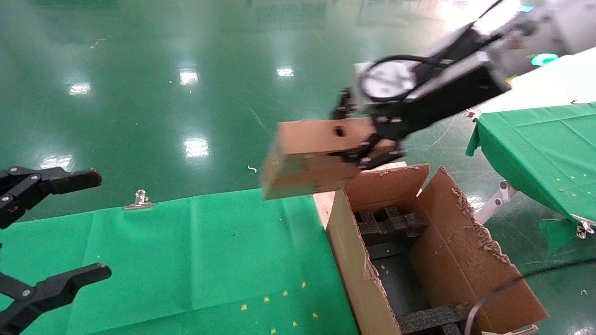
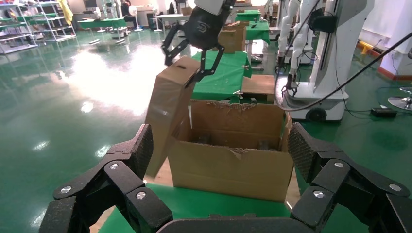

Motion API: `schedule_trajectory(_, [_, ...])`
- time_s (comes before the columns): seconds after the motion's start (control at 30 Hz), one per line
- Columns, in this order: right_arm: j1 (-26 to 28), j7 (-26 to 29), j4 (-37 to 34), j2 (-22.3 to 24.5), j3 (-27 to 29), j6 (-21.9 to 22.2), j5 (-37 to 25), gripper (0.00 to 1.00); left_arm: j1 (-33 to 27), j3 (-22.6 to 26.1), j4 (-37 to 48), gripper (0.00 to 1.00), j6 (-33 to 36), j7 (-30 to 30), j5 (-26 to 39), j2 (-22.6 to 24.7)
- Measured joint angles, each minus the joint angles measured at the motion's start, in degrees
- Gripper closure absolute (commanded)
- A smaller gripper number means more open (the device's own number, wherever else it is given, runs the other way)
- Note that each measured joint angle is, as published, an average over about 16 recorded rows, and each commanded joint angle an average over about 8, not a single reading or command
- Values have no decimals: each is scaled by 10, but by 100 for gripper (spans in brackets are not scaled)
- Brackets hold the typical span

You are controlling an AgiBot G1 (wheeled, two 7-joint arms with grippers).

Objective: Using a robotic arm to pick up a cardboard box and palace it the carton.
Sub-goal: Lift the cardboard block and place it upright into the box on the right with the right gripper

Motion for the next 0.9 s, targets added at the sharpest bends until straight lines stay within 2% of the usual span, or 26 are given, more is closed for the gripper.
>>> schedule_trajectory(0.53, [88, -24, -14, 170, -170, -1, 20, 100, 0, 0, 0, 0, 0, 0, 0, 0])
schedule_trajectory(0.7, [102, -26, -15, 197, -208, 0, 30, 100, 0, 0, 0, 0, 0, 0, 0, 0])
schedule_trajectory(0.9, [106, -27, -17, 208, -227, 3, 39, 100, 0, 0, 0, 0, 0, 0, 0, 0])
